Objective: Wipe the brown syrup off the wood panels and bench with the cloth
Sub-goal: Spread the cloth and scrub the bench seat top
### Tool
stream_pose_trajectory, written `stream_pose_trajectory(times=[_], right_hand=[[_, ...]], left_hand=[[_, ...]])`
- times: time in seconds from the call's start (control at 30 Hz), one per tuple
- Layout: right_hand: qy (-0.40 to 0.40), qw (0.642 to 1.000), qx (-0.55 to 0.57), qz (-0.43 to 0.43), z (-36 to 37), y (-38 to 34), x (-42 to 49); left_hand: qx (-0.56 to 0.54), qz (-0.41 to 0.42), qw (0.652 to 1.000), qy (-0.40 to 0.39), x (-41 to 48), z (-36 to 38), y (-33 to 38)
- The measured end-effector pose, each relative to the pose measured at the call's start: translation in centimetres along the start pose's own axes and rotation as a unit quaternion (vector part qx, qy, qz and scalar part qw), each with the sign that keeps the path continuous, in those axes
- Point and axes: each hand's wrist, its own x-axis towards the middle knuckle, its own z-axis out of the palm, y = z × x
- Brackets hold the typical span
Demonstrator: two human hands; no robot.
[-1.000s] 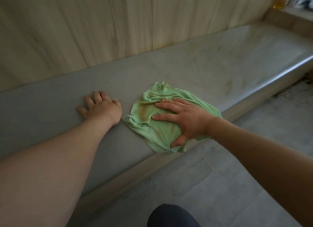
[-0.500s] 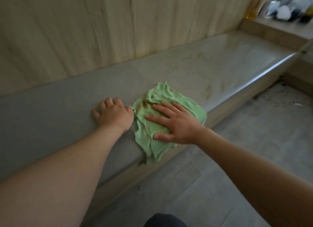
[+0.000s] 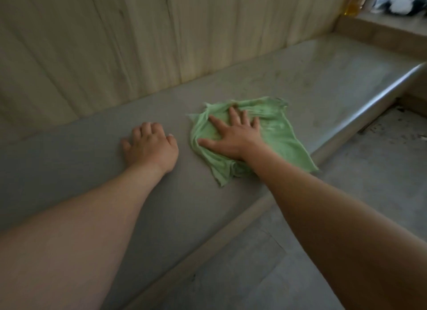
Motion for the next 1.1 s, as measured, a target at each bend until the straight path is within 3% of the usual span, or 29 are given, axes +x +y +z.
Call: stream_pose_trajectory(times=[0.13,0.47,0.7,0.8,0.97,1.03,1.1], right_hand=[[0.004,0.998,0.028,-0.063,0.0,-2.1,3.4],[0.001,0.996,0.037,0.085,-4.1,0.9,18.6],[0.029,0.986,0.051,0.155,-4.5,-4.3,23.9],[0.061,0.992,0.051,0.093,-3.2,-8.7,21.8],[0.071,0.983,0.009,-0.167,-1.5,-10.5,17.4],[0.051,0.985,0.012,-0.164,-2.5,-8.2,18.4],[0.054,0.995,0.017,-0.088,-3.7,-5.5,20.7]], left_hand=[[0.002,-0.001,0.999,-0.053,1.9,1.0,-0.7],[0.004,0.022,1.0,-0.008,2.6,3.3,-1.1],[-0.003,0.032,0.999,0.014,3.0,3.9,-1.3],[-0.003,0.029,0.999,0.014,2.9,4.0,-1.4],[0.003,0.032,0.999,-0.001,2.9,3.6,-1.4],[0.002,0.036,0.999,0.003,2.7,3.6,-1.3],[-0.003,0.039,0.999,0.007,2.5,3.5,-1.3]])
